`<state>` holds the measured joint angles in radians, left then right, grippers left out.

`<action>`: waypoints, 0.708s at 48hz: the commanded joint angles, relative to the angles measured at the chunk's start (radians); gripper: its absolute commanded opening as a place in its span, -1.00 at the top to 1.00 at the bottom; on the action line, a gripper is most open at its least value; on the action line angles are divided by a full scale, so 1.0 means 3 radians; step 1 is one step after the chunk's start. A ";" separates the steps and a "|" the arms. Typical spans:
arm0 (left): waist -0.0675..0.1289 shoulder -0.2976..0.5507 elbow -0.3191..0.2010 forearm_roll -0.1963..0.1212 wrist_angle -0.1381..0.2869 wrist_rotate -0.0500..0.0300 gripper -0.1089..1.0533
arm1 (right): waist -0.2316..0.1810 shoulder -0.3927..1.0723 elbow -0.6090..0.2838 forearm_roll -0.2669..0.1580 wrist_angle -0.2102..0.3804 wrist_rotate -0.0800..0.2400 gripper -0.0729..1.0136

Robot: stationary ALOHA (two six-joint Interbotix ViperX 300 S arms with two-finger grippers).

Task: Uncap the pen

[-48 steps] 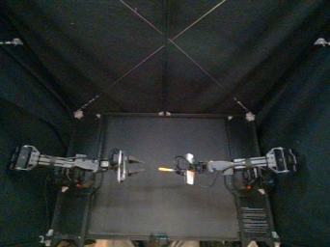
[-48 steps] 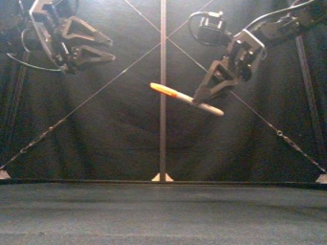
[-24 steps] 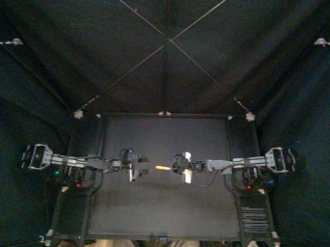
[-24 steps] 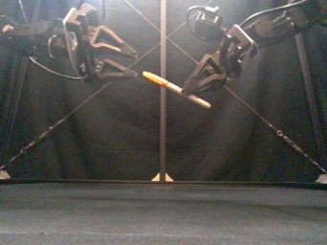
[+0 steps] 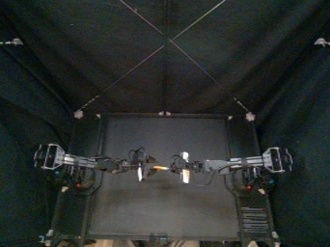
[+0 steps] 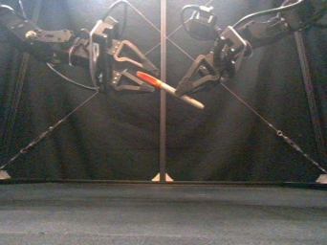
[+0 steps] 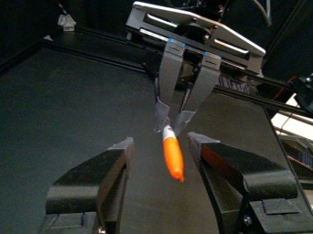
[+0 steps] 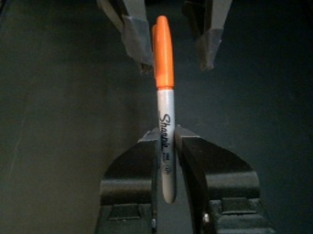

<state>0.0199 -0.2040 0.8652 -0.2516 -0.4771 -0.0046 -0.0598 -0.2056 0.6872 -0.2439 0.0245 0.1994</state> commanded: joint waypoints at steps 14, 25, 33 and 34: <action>0.0010 0.0036 -0.0118 -0.0020 0.0051 0.0005 -0.64 | -0.0020 -0.0066 -0.0092 -0.0005 -0.0031 -0.0005 -0.09; 0.0041 0.0015 -0.0102 -0.0020 0.0051 0.0005 -0.22 | -0.0020 -0.0066 -0.0082 -0.0005 -0.0026 -0.0005 -0.09; 0.0036 0.0010 -0.0082 -0.0020 0.0051 0.0005 0.08 | -0.0020 -0.0092 -0.0072 -0.0005 0.0000 -0.0005 -0.09; 0.0036 0.0005 -0.0077 -0.0020 0.0051 0.0005 0.11 | -0.0020 -0.0097 -0.0066 -0.0005 0.0000 -0.0005 -0.09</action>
<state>0.0245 -0.1841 0.8560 -0.2562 -0.4587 -0.0031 -0.0675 -0.2056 0.6842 -0.2439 0.0276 0.1948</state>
